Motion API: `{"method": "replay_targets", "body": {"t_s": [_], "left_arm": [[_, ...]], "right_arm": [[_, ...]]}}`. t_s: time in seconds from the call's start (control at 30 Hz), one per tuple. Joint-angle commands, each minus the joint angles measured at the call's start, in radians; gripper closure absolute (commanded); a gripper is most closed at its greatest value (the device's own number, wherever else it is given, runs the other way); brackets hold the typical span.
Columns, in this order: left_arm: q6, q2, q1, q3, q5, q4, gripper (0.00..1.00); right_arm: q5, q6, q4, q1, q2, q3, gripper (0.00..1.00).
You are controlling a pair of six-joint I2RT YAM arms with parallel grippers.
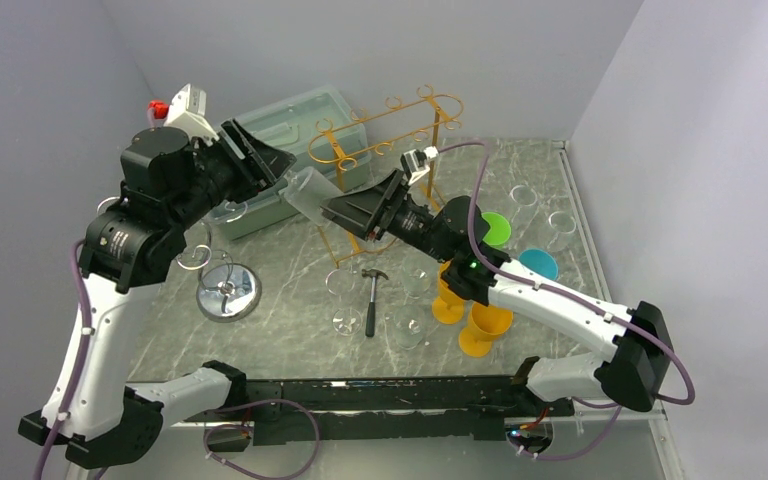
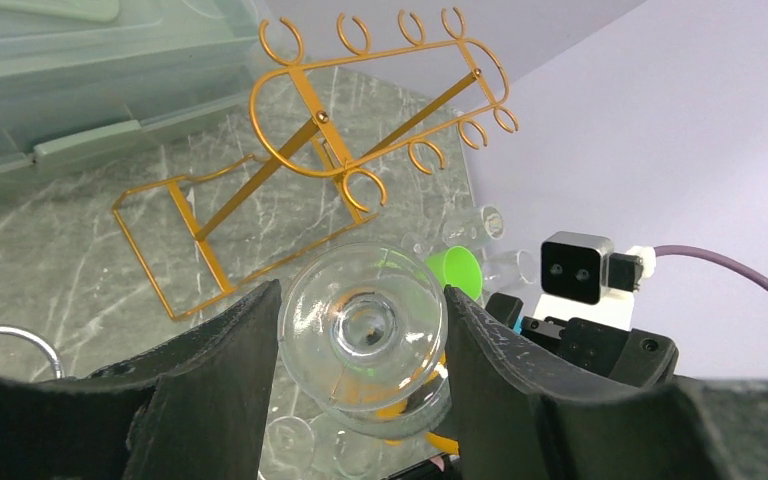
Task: Take the wine glass off the wine glass rack
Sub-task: Place the wine glass at the center of the board.
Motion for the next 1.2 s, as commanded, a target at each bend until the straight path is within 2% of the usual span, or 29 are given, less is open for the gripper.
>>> {"method": "replay_targets", "body": {"t_s": [0.0,0.27,0.43,0.53,0.6,0.67,0.73,0.9,1.17], "left_arm": [[-0.084,-0.037,-0.002,-0.028,0.04,0.147,0.56],[-0.19,-0.081,-0.001,-0.115,0.069,0.224,0.57],[-0.242,-0.112,-0.001,-0.159,0.092,0.261,0.57],[-0.244,-0.117,-0.001,-0.158,0.107,0.262,0.5],[-0.227,-0.116,-0.001,-0.149,0.103,0.244,0.38],[-0.209,-0.118,-0.001,-0.147,0.094,0.232,0.18],[-0.179,-0.119,-0.001,-0.137,0.085,0.217,0.02],[-0.077,-0.104,-0.001,-0.077,0.081,0.166,0.01],[0.066,-0.092,-0.001,-0.02,0.084,0.081,0.0]], "right_arm": [[0.0,0.019,0.157,-0.003,-0.003,0.022,0.37],[0.027,0.012,0.219,-0.003,0.026,0.031,0.62],[0.036,-0.001,0.212,-0.003,0.046,0.053,0.86],[0.049,-0.024,0.17,-0.003,0.043,0.072,1.0],[0.067,-0.05,0.126,-0.002,0.026,0.081,1.0],[0.095,-0.088,0.056,-0.002,0.005,0.093,1.0],[0.13,-0.127,-0.035,-0.002,-0.019,0.108,1.0],[0.2,-0.218,-0.23,-0.002,-0.092,0.135,1.0],[0.464,-0.427,-0.547,-0.003,-0.26,0.201,1.0]]}}
